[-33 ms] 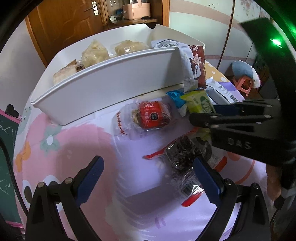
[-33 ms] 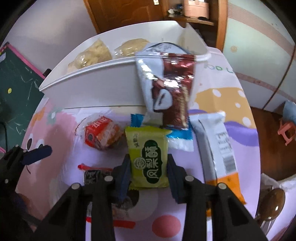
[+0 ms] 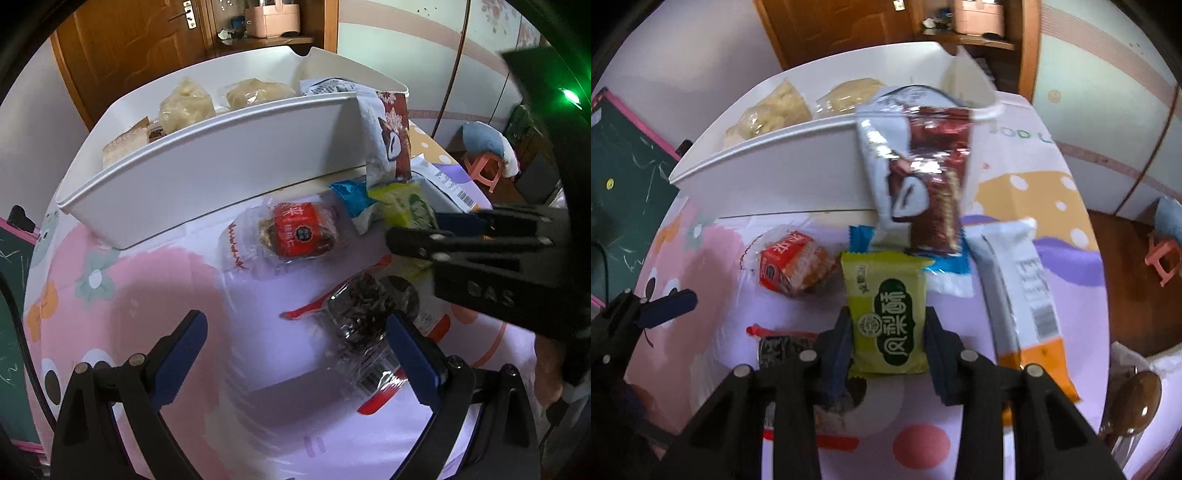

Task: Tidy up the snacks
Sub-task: 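Grasp the silver foil snack bag with the left tool while the right tool grasps the green biscuit pack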

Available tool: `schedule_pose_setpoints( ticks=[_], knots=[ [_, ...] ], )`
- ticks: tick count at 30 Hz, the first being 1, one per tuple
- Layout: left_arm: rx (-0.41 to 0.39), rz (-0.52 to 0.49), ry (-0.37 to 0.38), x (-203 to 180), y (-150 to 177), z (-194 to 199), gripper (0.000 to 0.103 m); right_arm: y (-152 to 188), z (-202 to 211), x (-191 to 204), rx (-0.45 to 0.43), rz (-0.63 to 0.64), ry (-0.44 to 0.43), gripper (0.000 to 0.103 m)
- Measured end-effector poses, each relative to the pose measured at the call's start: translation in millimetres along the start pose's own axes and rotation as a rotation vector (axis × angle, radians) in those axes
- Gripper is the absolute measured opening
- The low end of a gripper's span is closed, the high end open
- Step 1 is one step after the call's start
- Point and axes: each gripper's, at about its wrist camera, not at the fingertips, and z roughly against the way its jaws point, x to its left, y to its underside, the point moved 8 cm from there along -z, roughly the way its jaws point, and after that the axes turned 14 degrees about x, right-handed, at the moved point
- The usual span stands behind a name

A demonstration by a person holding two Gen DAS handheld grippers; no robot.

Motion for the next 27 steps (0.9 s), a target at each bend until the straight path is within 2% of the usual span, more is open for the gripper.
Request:
schedule_pose_setpoints(
  ticks=[6,11,15,17,18,19,23,27],
  knots=[
    [0.01,-0.019,0.012,-15,-7,-7,0.097,20,19,-18,-0.037,-0.075,0.01,0.037],
    [0.044,0.012,0.036,-26,-11,-17,0.094,29,29,-32,-0.054,-0.122,-0.001,0.037],
    [0.076,0.035,0.068,-29,-11,-28,0.073,32,32,-39,-0.057,-0.143,-0.006,0.037],
    [0.064,0.031,0.069,-28,-10,-27,0.063,33,33,-39,-0.058,-0.144,-0.011,0.037],
    [0.054,0.019,0.08,-29,-9,-25,0.051,34,33,-39,-0.058,-0.144,-0.013,0.037],
    [0.046,0.007,0.069,-27,-6,-23,0.047,35,33,-38,-0.058,-0.143,-0.017,0.037],
    [0.038,-0.001,0.054,-18,4,-19,0.046,38,30,-32,-0.052,-0.132,-0.028,0.037],
    [0.048,0.039,0.065,-3,12,-13,0.046,41,31,-22,-0.049,-0.108,-0.037,0.037]
  ],
)
